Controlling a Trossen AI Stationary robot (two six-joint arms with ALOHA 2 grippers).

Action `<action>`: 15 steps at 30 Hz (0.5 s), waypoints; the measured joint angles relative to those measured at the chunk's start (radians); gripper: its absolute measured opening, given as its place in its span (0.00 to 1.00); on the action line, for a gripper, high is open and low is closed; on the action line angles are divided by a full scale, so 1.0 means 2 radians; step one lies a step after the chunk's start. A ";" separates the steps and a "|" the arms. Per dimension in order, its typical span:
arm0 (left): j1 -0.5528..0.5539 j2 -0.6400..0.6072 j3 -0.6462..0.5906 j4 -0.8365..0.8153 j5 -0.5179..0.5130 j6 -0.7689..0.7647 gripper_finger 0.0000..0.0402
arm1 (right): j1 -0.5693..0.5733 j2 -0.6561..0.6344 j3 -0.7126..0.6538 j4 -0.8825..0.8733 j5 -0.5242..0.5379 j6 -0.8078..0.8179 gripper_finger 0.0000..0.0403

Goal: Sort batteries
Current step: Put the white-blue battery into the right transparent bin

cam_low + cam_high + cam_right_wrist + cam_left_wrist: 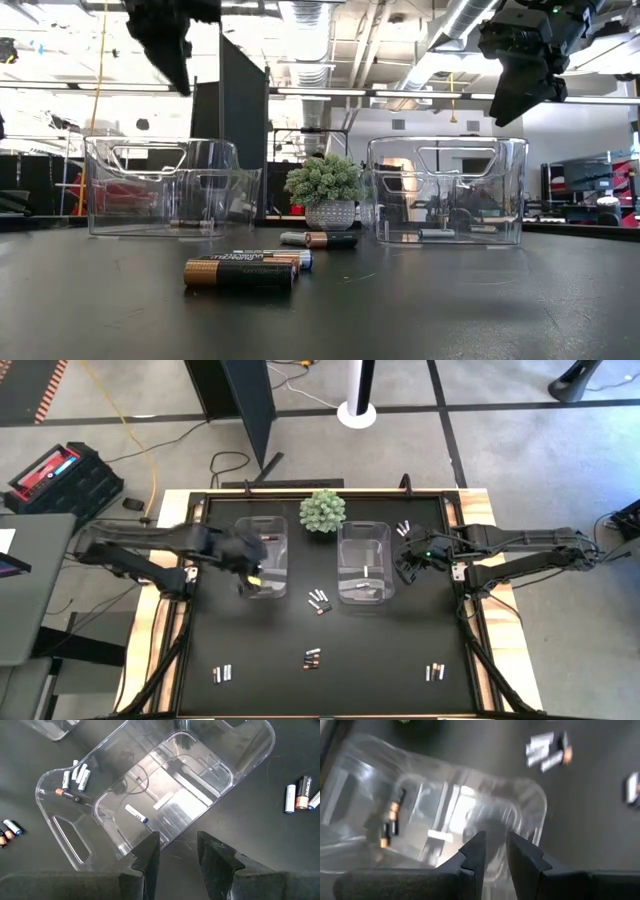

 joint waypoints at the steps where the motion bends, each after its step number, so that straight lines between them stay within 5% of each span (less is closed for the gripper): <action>1: 0.002 -0.014 0.000 0.007 -0.002 -0.003 0.18 | 0.000 0.000 0.000 0.000 0.000 0.001 0.37; 7: 0.005 -0.091 0.000 0.033 -0.025 -0.005 0.18 | -0.020 0.000 0.000 -0.014 0.010 0.068 0.37; 15: 0.005 -0.164 -0.020 0.062 -0.092 0.017 0.18 | -0.114 0.023 0.000 -0.005 0.013 0.113 0.37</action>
